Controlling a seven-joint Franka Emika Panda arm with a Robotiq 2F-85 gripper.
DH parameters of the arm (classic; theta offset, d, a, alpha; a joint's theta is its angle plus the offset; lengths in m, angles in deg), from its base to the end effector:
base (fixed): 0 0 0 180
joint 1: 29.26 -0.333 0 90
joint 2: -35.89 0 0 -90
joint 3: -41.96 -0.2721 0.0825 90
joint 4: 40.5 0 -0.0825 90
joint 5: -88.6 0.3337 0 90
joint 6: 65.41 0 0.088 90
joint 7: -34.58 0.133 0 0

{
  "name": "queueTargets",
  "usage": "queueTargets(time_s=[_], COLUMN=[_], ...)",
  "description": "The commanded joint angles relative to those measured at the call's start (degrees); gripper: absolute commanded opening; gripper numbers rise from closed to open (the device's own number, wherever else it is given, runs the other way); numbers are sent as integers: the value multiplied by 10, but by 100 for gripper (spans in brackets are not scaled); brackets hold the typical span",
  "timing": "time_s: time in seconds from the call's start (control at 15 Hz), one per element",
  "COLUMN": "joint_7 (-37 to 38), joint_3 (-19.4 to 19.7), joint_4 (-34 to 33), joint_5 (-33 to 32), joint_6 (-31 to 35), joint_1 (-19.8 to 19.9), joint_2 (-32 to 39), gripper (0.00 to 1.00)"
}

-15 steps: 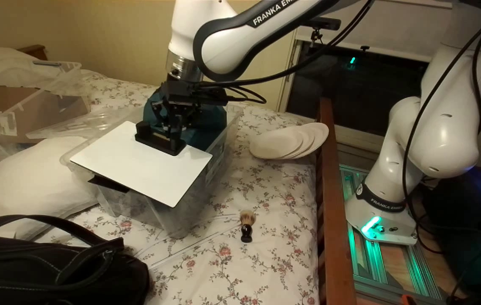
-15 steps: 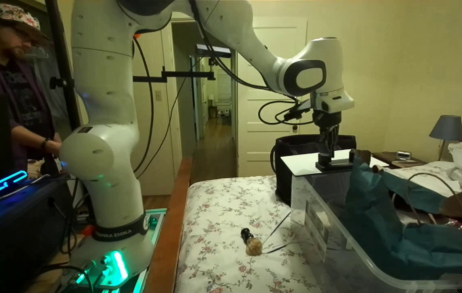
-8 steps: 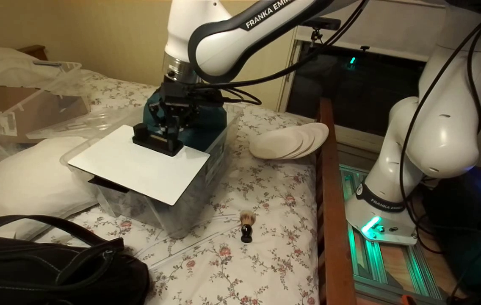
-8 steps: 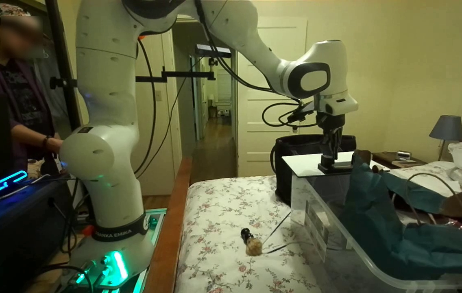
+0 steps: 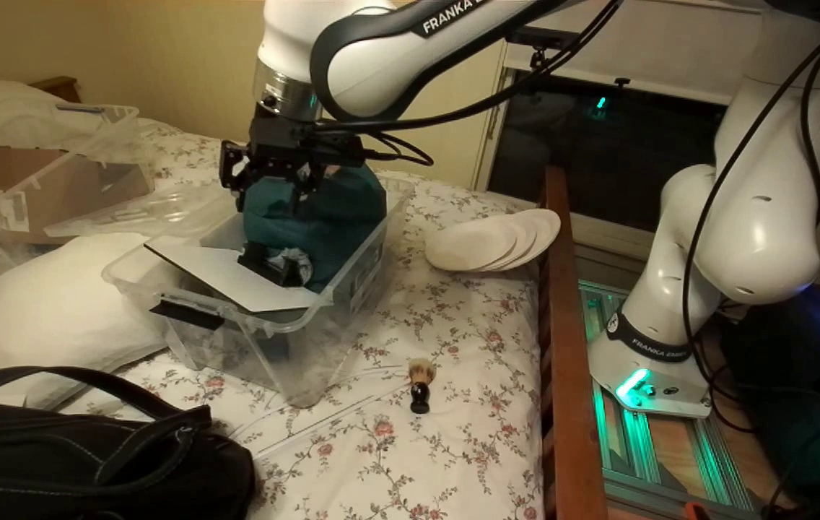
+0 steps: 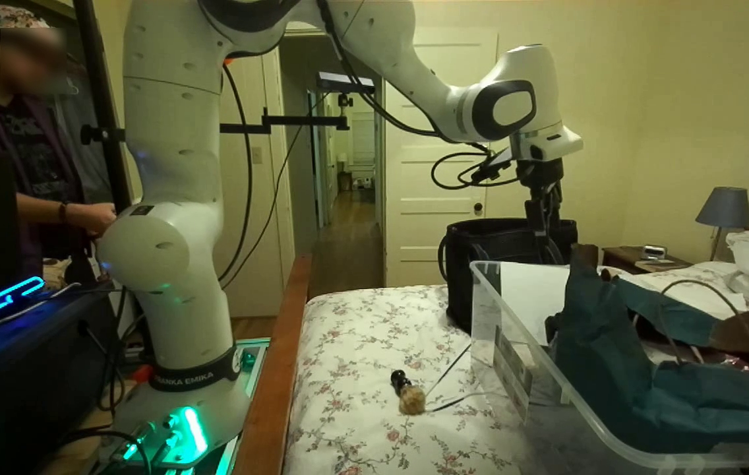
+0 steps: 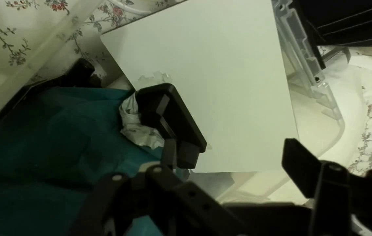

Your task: Put the white pad in the storage bin

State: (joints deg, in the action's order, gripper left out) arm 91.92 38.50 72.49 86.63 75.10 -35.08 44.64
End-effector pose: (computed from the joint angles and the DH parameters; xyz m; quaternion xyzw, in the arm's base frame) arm 0.5689 0.0915 0.3865 -0.9052 0.3924 -0.1411 0.0826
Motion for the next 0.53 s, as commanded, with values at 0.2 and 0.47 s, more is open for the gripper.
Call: queueTargets(time_s=[0.2,0.47], joint_7=[57,49], joint_3=[-6,-36], joint_4=[-14,-8], joint_5=[-166,-246], joint_6=[-72,-154], joint_1=[-64,-104], joint_2=[-10,-25], gripper=[100,100])
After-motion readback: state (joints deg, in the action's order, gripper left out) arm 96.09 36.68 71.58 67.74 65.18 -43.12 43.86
